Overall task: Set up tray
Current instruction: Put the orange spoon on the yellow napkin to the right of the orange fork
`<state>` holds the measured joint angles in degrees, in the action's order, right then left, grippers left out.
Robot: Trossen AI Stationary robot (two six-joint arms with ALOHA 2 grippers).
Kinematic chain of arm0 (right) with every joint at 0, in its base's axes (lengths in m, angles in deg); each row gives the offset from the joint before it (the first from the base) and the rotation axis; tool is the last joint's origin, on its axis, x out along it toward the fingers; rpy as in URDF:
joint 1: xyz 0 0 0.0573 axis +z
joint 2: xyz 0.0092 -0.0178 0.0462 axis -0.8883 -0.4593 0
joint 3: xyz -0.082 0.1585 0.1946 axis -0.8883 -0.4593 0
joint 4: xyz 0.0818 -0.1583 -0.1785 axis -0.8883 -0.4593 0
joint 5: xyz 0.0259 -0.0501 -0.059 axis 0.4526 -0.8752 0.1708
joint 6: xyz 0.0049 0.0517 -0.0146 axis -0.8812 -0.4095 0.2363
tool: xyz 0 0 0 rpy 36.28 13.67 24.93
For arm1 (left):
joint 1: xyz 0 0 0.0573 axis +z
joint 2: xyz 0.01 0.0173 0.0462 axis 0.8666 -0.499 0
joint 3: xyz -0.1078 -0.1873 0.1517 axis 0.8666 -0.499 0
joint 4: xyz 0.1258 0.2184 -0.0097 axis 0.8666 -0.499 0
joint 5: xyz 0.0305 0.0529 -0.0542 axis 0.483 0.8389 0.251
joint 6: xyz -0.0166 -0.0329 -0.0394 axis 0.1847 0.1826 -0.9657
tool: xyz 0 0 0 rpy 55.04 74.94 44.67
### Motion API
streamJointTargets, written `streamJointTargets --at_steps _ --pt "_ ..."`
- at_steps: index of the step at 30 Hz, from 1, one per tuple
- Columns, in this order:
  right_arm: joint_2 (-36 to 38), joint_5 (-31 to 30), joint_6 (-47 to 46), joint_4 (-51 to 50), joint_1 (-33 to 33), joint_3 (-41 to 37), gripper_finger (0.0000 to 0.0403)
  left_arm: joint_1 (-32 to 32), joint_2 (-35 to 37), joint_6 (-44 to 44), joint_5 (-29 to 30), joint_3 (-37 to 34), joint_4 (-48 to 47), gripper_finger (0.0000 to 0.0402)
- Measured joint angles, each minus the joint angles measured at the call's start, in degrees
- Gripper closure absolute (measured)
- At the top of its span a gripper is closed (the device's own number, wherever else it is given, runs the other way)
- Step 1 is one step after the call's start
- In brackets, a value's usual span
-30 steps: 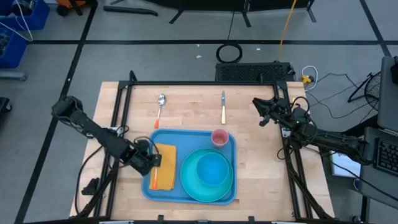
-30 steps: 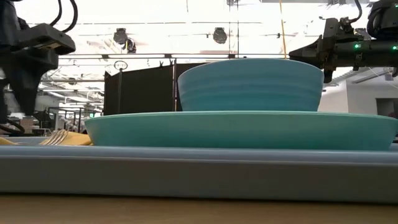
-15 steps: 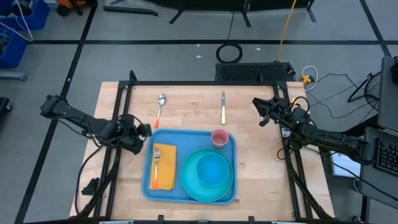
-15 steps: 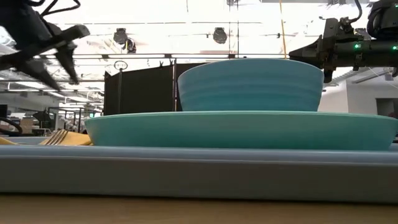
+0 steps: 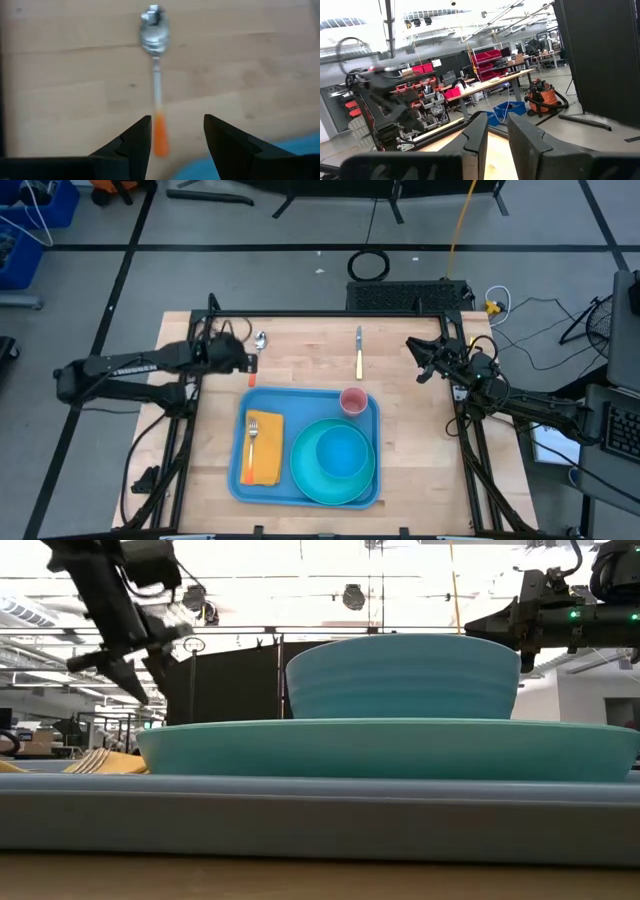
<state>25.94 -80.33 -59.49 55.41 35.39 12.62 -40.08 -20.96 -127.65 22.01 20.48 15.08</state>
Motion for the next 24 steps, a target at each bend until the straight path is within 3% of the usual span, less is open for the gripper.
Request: streamJointTargets --at_steps 4,7,14,24 --pt "0.00 0.00 -0.55 0.00 -0.01 0.00 0.0339 8.34 -4.65 7.74 -5.45 0.00 2.28 0.0215" --pt "0.00 0.00 -0.55 0.00 -0.02 0.02 0.0339 11.09 -9.26 10.11 -6.45 -0.02 3.88 0.0215" --pt "-0.02 0.00 -0.40 -0.02 0.00 0.00 0.0339 10.83 -20.16 12.82 -8.53 -0.02 14.68 0.0215" --pt "-0.02 0.00 -0.38 -0.02 0.00 0.02 0.0339 10.81 -28.46 13.04 -6.42 -0.02 16.32 0.0215"
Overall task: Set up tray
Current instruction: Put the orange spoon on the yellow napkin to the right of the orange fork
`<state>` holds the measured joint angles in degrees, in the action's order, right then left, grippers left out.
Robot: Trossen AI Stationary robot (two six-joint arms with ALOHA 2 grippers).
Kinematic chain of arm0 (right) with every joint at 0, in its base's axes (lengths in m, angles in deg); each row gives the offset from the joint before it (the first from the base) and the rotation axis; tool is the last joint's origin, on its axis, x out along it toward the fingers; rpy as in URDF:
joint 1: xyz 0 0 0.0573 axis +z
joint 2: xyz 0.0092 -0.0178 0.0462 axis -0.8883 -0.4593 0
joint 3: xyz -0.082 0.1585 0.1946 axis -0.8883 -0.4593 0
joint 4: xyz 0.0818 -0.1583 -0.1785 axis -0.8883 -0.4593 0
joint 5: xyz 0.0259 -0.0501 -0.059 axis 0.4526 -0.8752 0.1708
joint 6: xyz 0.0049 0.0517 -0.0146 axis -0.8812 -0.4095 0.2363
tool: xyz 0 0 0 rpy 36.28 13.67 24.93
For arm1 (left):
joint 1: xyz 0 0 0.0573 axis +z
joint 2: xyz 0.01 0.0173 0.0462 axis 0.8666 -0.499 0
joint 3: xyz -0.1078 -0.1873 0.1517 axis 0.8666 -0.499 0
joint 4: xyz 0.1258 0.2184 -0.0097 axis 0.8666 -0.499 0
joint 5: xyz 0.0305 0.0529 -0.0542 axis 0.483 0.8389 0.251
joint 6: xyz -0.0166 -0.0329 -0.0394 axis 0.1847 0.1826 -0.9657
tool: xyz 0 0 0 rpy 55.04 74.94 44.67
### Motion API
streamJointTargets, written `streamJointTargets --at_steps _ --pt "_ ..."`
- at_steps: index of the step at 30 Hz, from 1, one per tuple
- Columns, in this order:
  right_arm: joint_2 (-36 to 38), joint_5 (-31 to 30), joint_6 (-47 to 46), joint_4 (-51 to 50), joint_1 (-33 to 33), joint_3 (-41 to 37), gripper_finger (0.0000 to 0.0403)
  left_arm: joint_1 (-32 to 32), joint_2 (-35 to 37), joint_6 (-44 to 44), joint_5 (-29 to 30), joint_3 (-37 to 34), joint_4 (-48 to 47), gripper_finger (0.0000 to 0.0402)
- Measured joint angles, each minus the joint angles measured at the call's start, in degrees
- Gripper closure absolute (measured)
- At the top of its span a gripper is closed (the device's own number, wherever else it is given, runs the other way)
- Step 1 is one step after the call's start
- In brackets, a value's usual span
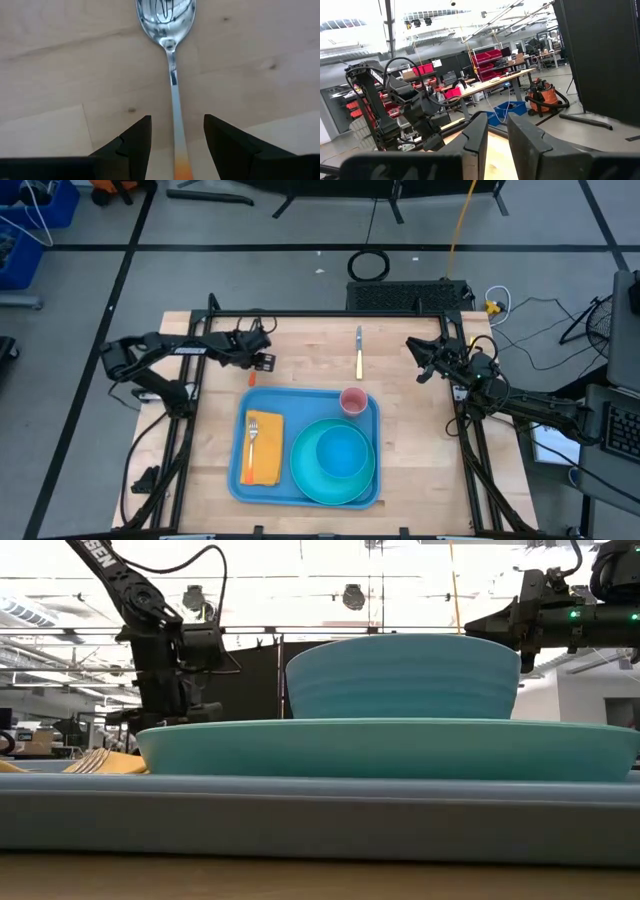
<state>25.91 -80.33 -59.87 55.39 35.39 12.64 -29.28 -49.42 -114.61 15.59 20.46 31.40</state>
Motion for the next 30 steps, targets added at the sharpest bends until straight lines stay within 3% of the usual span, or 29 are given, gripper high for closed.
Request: streamJointTargets --at_steps 22,25,30 --pt "0.02 0.02 -0.17 0.02 -0.01 0.00 0.0339 1.13 -4.20 0.46 0.52 0.24 3.15 0.0223" --pt "0.01 0.02 -0.17 0.01 0.00 0.00 0.0339 1.17 -4.20 0.50 0.81 0.23 2.51 0.0263" --pt "0.01 0.02 -0.17 0.01 -0.02 -0.02 0.0339 1.17 -4.29 1.29 1.55 0.17 2.48 0.0378"
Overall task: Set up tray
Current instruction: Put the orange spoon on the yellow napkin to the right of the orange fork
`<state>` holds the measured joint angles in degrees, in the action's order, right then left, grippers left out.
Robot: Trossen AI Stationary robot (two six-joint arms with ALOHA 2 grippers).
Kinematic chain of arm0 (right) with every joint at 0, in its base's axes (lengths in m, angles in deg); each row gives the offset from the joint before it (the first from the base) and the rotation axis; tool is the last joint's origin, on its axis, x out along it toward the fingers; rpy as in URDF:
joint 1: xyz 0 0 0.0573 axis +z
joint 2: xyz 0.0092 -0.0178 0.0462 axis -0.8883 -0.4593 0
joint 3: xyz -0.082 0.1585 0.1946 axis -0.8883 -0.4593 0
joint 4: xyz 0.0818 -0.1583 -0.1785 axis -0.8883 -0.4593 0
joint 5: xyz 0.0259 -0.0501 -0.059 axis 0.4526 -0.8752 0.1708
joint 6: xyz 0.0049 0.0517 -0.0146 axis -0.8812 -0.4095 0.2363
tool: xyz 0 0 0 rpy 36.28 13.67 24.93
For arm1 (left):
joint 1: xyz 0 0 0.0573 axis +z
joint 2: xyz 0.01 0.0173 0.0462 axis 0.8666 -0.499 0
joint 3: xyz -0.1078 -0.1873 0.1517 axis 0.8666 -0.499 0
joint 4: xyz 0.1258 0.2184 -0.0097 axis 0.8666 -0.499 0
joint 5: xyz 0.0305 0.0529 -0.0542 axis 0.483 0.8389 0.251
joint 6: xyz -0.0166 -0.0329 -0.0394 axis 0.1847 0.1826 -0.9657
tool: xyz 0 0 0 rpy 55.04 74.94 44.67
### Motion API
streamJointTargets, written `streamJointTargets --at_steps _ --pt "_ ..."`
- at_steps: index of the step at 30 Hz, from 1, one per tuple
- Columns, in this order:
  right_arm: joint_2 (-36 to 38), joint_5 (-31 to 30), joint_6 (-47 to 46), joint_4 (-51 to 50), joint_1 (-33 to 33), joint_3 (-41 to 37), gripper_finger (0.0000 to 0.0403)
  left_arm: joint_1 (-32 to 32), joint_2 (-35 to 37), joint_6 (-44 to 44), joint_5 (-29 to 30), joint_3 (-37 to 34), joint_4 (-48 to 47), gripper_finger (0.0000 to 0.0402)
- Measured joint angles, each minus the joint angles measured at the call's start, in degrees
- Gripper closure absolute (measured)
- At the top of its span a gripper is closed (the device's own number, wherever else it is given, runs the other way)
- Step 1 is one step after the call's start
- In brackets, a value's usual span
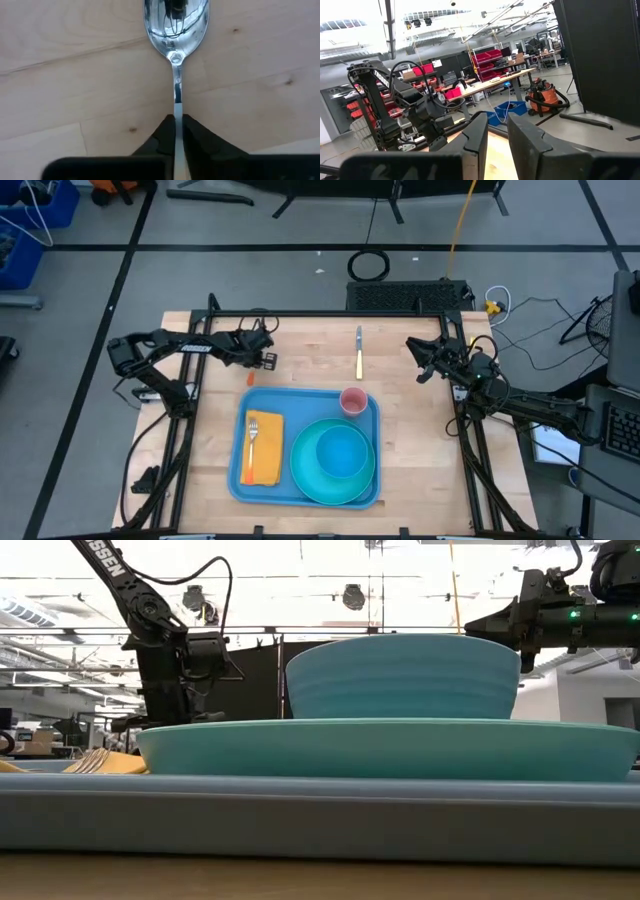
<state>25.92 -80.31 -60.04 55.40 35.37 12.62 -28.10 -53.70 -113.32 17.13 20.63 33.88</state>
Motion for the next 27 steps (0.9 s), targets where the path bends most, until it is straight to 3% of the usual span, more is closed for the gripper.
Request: streamJointTargets --at_steps 10,17,21,27 --pt "0.00 0.03 0.00 -0.01 0.02 0.00 0.0339 -0.07 1.46 0.68 1.82 -0.41 3.78 0.0392" --pt "0.01 0.29 0.00 -0.01 0.02 -0.01 0.0339 -4.12 9.80 1.23 -2.54 -0.30 5.27 0.0392" --pt "0.02 0.92 0.04 0.02 0.00 -0.01 0.0339 -10.57 16.21 -1.77 -5.97 -0.26 4.63 0.0392" --pt "-0.01 1.38 0.17 0.04 0.02 -0.01 0.0339 -26.06 22.78 -14.43 -3.77 -0.22 1.19 0.0392"
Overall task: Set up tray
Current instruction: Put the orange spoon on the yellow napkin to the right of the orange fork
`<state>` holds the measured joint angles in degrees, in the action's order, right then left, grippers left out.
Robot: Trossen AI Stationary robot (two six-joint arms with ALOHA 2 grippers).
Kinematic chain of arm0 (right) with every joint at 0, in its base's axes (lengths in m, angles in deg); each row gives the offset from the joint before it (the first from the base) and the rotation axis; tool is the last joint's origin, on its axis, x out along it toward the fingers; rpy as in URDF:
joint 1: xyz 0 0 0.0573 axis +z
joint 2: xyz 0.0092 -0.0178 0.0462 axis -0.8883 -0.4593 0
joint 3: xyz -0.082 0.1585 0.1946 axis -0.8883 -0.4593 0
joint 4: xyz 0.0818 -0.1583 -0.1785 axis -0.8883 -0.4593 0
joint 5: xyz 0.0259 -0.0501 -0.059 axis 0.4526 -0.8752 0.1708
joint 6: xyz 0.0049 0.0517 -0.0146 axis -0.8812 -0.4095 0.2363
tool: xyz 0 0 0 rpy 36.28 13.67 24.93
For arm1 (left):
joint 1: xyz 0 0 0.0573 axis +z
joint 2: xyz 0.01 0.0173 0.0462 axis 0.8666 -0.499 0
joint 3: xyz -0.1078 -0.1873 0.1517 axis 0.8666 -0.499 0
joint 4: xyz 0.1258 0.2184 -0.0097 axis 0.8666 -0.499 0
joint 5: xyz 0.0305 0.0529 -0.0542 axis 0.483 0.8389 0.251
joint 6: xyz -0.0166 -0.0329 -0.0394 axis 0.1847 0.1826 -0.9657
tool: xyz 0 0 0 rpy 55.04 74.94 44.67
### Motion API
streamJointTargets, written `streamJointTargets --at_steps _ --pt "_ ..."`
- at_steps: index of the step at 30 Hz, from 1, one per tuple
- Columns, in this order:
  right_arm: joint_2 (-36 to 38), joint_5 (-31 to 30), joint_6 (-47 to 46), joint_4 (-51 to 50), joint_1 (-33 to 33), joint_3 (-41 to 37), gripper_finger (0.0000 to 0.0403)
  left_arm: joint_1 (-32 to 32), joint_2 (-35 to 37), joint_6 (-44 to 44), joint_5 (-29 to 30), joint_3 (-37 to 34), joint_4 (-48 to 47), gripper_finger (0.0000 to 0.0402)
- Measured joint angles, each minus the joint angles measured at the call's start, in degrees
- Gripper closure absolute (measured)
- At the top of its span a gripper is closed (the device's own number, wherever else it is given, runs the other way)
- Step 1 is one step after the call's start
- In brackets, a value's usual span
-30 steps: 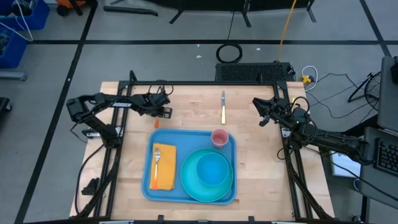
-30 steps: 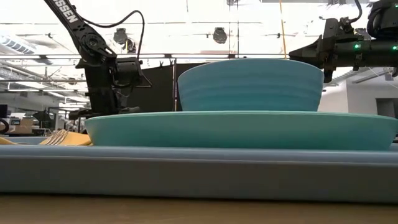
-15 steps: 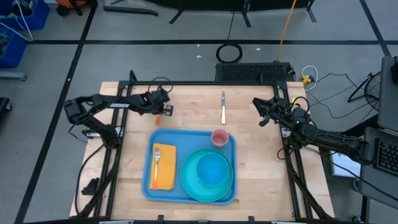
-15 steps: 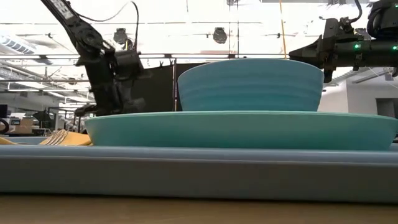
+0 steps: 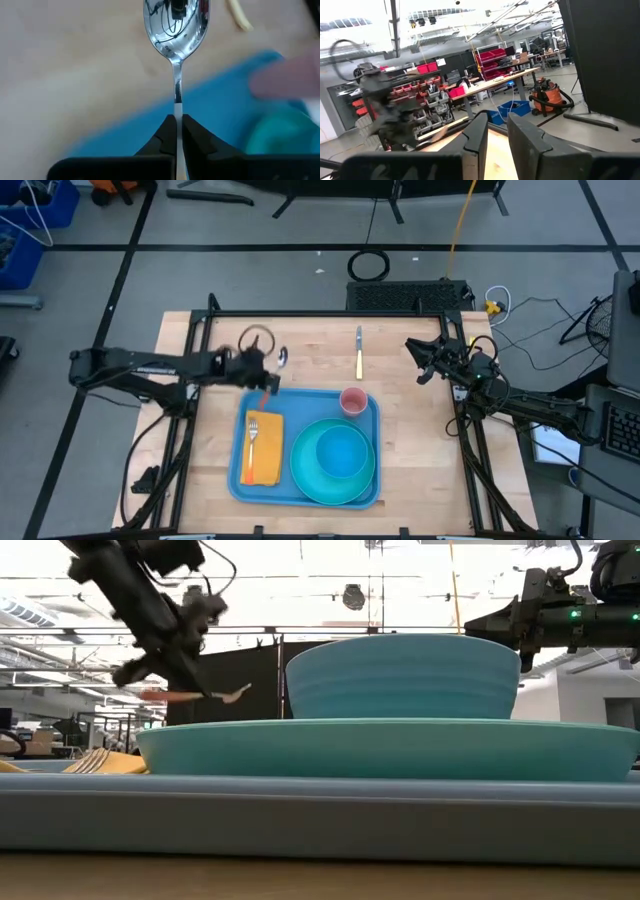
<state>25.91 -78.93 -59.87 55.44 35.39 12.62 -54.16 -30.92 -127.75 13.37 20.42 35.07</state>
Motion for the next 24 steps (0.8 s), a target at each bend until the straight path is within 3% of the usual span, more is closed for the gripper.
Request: streamJointTargets --at_steps 5,13,17,21,24 --pt "0.00 0.01 -0.15 0.31 0.00 0.02 0.0339 -15.95 0.13 -16.61 8.22 0.00 1.50 0.0392" --pt "0.03 0.11 -2.32 0.93 0.00 0.02 0.0339 -39.86 -7.70 -53.64 26.29 0.07 2.27 0.0392" --pt "0.04 0.11 -1.96 1.44 0.00 0.02 0.0339 -43.90 -13.66 -63.03 26.62 0.07 4.37 0.0392" --pt "0.04 0.11 -2.18 1.49 0.00 0.00 0.0339 -44.69 -17.97 -65.60 24.67 1.09 6.44 0.0392" --pt "0.04 0.11 -2.34 1.45 0.00 0.01 0.0339 -44.84 -19.21 -66.01 21.88 3.46 2.98 0.0392"
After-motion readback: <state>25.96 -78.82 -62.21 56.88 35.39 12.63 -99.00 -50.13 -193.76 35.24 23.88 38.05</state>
